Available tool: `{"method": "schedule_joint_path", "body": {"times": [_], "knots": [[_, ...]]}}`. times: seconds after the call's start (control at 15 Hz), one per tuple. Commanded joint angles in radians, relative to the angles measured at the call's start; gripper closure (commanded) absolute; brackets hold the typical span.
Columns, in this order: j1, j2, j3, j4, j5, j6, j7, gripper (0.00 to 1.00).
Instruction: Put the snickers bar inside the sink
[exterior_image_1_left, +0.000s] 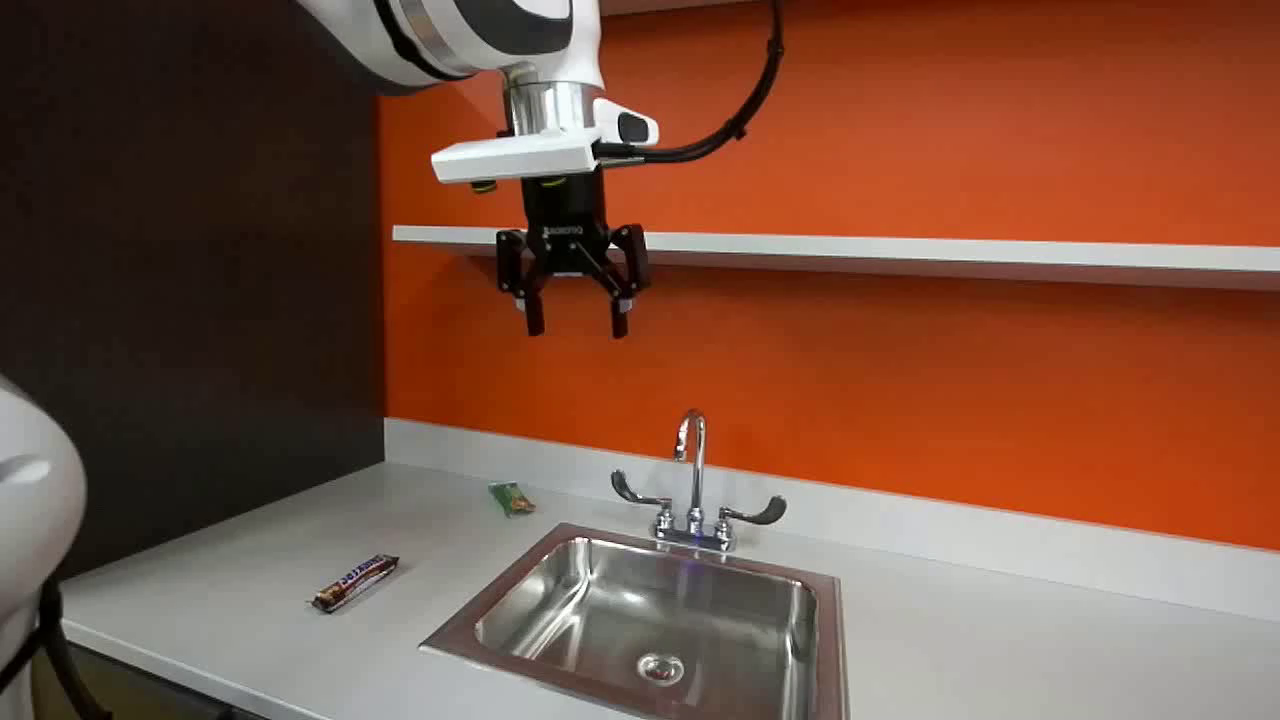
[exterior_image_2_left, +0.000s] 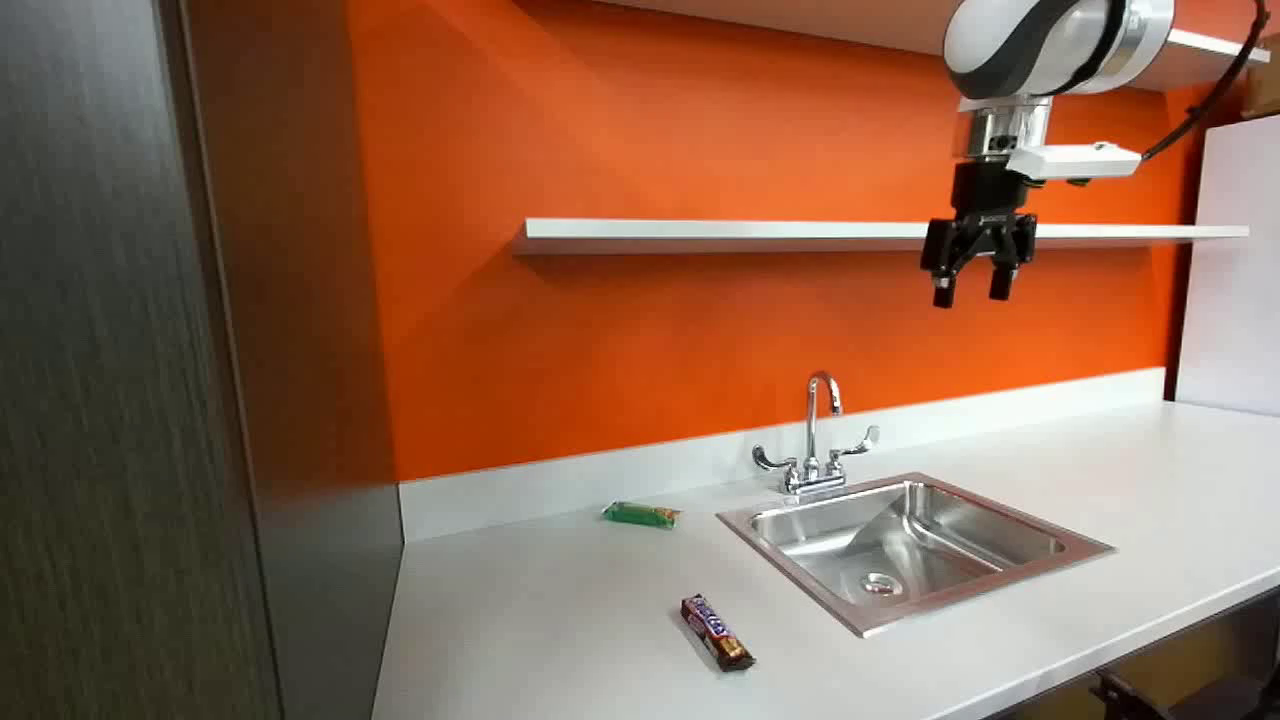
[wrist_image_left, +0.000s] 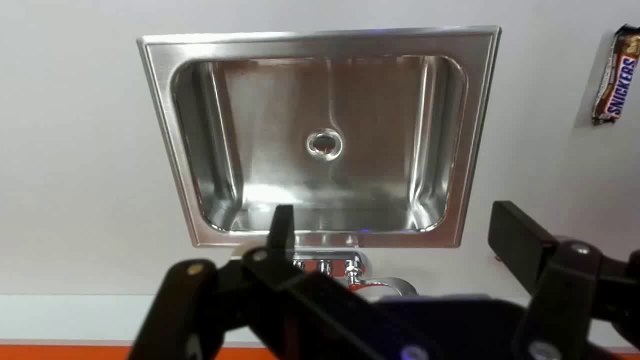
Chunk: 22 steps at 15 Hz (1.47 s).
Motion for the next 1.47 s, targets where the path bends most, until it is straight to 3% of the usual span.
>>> {"method": "schedule_joint_path", "body": {"times": [0.0,0.27,0.67,1.07,1.4], "knots": [[-0.007,0.001,0.006,0.002,0.005,-0.003,-0.004,0.00],[0.001,0.010,0.033,0.002,-0.010,-0.025,0.005,0.00],[0.044,0.039,0.164,-0.054,0.001,-0.037,0.148,0.00],[0.115,0.136,0.250,-0.082,0.097,-0.004,0.328,0.00],[0.181,0.263,0.265,-0.073,0.216,0.109,0.307,0.00]]}}
